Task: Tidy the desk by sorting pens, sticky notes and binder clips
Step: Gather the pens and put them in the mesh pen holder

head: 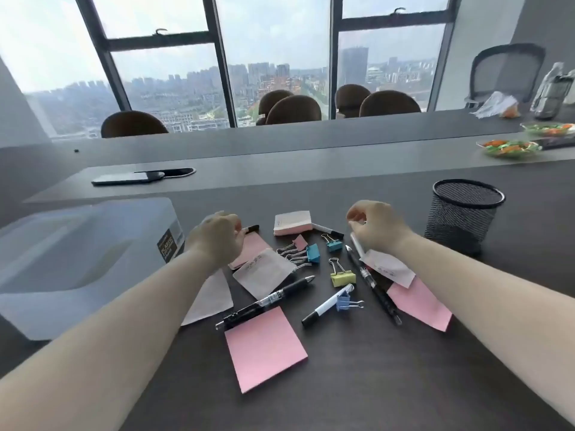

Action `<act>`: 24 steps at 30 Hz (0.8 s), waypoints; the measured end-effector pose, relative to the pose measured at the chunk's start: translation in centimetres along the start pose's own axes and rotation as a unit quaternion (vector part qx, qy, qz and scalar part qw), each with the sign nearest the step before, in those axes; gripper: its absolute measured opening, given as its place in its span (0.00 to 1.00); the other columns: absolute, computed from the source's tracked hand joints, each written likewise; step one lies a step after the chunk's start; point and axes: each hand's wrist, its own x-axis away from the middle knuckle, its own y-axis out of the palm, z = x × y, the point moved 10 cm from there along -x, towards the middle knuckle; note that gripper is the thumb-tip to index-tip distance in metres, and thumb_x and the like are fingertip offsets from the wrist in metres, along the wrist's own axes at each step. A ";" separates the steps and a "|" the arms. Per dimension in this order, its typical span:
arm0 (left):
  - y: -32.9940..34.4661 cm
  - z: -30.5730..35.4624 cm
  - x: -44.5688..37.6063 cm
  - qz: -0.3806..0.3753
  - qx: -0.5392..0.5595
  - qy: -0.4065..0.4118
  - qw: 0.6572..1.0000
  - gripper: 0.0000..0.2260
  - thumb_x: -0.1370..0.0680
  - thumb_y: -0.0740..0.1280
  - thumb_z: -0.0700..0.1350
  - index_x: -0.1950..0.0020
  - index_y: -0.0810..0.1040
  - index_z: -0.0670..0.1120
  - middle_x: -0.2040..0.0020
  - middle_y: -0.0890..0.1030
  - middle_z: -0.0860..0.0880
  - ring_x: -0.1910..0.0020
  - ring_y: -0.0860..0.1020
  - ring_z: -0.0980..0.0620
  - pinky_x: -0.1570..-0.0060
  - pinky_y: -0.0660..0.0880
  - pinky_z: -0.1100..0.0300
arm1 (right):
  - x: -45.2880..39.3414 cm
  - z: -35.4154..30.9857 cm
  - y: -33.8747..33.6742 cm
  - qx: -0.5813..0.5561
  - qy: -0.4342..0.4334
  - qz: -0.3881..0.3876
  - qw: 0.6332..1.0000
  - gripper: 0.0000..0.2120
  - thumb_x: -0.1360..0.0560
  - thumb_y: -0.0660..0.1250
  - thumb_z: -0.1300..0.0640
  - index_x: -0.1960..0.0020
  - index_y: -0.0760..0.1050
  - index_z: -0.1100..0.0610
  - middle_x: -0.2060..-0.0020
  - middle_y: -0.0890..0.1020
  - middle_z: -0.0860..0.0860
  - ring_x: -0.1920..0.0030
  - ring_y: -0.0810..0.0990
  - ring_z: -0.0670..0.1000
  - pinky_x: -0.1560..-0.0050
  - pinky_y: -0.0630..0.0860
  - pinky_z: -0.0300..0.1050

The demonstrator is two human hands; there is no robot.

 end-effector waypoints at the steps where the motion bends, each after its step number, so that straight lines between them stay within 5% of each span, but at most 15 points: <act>1: 0.4 -0.5 0.2 -0.022 -0.005 -0.010 1.000 0.14 0.21 0.59 0.50 0.40 0.77 0.47 0.42 0.76 0.46 0.39 0.74 0.44 0.43 0.73 0.52 | -0.1 0.3 -0.1 0.006 0.010 -0.006 1.000 0.11 0.26 0.62 0.59 0.45 0.79 0.56 0.48 0.83 0.53 0.44 0.79 0.55 0.40 0.75 0.52; 9: 2.6 -1.6 -2.3 -0.105 -0.034 -0.018 0.994 0.21 0.23 0.56 0.39 0.30 0.66 0.45 0.30 0.69 0.46 0.31 0.68 0.44 0.34 0.68 0.50 | -0.4 2.4 0.1 0.153 0.109 -0.073 0.980 0.19 0.26 0.59 0.65 0.36 0.70 0.59 0.38 0.77 0.58 0.38 0.75 0.60 0.42 0.74 0.49; 12: 3.5 -0.9 -3.2 -0.122 -0.045 -0.008 0.992 0.19 0.24 0.55 0.37 0.33 0.67 0.45 0.34 0.73 0.45 0.35 0.72 0.44 0.41 0.72 0.51 | -0.7 2.8 0.2 0.194 0.108 -0.083 0.971 0.18 0.26 0.57 0.66 0.37 0.70 0.60 0.39 0.77 0.58 0.39 0.75 0.59 0.48 0.73 0.46; 24: 2.3 -0.3 -3.8 -0.032 -0.044 -0.012 0.998 0.11 0.25 0.57 0.35 0.47 0.75 0.38 0.45 0.73 0.42 0.43 0.75 0.39 0.47 0.73 0.50 | -1.3 2.1 -0.4 0.185 0.075 -0.057 0.978 0.20 0.28 0.57 0.69 0.38 0.72 0.60 0.40 0.78 0.58 0.39 0.75 0.60 0.43 0.75 0.50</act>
